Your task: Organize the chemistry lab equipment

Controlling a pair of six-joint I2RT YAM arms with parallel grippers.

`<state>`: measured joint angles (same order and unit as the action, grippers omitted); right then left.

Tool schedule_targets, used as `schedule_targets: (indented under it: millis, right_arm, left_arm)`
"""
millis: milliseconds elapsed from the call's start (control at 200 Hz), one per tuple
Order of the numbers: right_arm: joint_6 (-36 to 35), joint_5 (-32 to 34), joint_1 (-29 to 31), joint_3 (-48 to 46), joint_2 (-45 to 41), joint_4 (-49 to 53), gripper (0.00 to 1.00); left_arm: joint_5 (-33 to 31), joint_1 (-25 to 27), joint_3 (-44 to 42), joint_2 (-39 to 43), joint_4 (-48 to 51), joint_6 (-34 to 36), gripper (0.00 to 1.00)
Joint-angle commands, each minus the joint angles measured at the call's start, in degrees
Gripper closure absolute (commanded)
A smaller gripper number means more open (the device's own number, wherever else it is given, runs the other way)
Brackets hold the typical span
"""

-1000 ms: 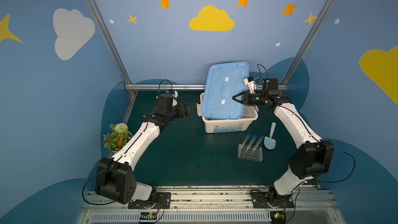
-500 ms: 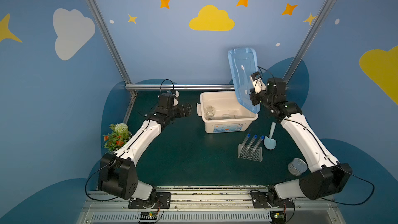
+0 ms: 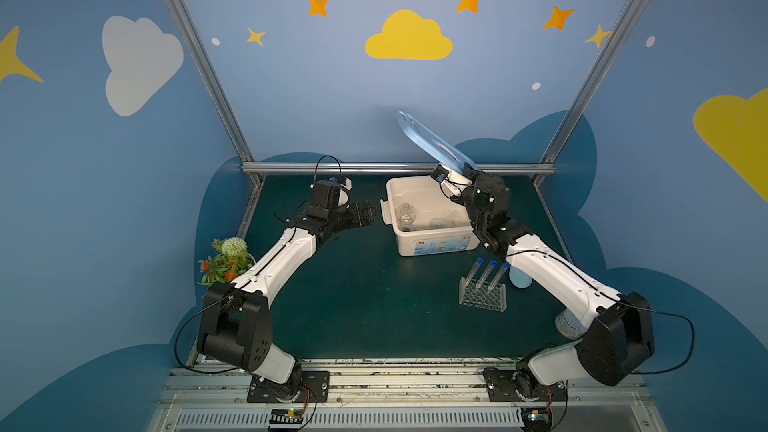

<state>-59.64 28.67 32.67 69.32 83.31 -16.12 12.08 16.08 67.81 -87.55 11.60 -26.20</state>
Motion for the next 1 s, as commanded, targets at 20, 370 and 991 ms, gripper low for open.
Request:
schedule_targets:
  millis: [20,370,991]
  right_arm:
    - [-7.3,2.0,2.1,-0.1,-1.3,-8.3,0.99]
    - [-18.3,7.5,0.8,-8.7,3.6,-17.1,0.99]
    - [-17.5,1.4,1.4,-20.5,-3.7,-12.2,0.95]
  left_arm:
    - [0.9,-0.1,1.0,-0.8,-1.8,-0.3,0.04]
    - [3.5,-0.2,-0.1,-1.0,-3.0,-1.1,0.04]
    - [3.9,-0.5,-2.5,0.5,-3.6,-1.5,0.04]
